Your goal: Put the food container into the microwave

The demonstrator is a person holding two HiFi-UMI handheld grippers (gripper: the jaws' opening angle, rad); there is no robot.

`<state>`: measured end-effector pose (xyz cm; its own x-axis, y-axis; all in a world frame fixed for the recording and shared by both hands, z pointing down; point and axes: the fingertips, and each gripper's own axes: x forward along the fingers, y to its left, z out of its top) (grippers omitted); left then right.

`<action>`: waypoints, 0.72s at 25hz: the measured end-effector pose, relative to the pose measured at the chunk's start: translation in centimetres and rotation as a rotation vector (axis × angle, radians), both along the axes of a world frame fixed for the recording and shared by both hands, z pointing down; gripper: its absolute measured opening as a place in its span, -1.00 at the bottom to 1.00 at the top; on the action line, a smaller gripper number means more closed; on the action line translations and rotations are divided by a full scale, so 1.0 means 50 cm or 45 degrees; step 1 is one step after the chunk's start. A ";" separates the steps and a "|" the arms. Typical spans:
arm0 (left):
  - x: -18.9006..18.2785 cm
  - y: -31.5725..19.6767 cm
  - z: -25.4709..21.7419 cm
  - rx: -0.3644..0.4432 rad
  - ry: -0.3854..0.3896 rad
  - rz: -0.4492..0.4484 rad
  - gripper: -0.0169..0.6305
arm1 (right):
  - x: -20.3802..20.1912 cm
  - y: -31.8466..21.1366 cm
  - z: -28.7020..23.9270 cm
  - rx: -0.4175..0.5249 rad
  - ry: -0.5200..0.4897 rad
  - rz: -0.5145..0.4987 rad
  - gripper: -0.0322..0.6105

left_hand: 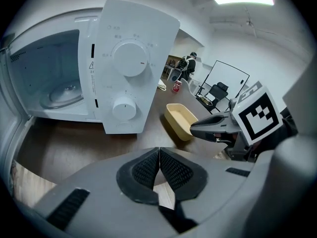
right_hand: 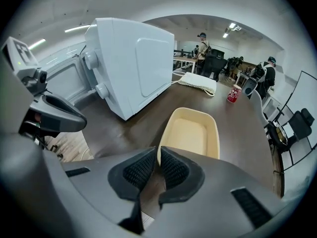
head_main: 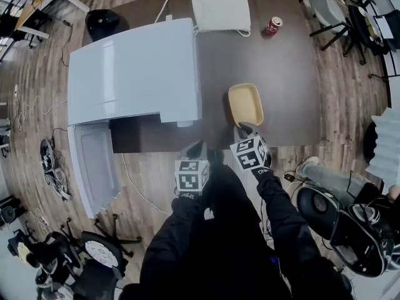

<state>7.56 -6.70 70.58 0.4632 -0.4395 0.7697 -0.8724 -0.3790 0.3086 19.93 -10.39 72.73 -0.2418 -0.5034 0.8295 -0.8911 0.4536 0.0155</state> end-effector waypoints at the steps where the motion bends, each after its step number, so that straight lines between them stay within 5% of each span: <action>1: -0.002 -0.001 0.006 -0.008 -0.002 -0.001 -0.84 | -0.003 0.000 0.010 -0.015 0.002 -0.016 -0.80; 4: -0.010 -0.001 0.017 -0.024 -0.006 -0.006 -0.84 | -0.009 0.005 0.032 -0.056 0.015 -0.045 -0.64; 18: -0.037 0.019 0.031 -0.069 -0.004 -0.050 -0.84 | 0.002 0.010 0.054 -0.093 0.214 -0.130 -0.78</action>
<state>5.71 -5.72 72.12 0.4442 -0.4149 0.7940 -0.8871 -0.3275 0.3252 20.02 -9.87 75.42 -0.1435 -0.4201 0.8961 -0.8279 0.5470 0.1238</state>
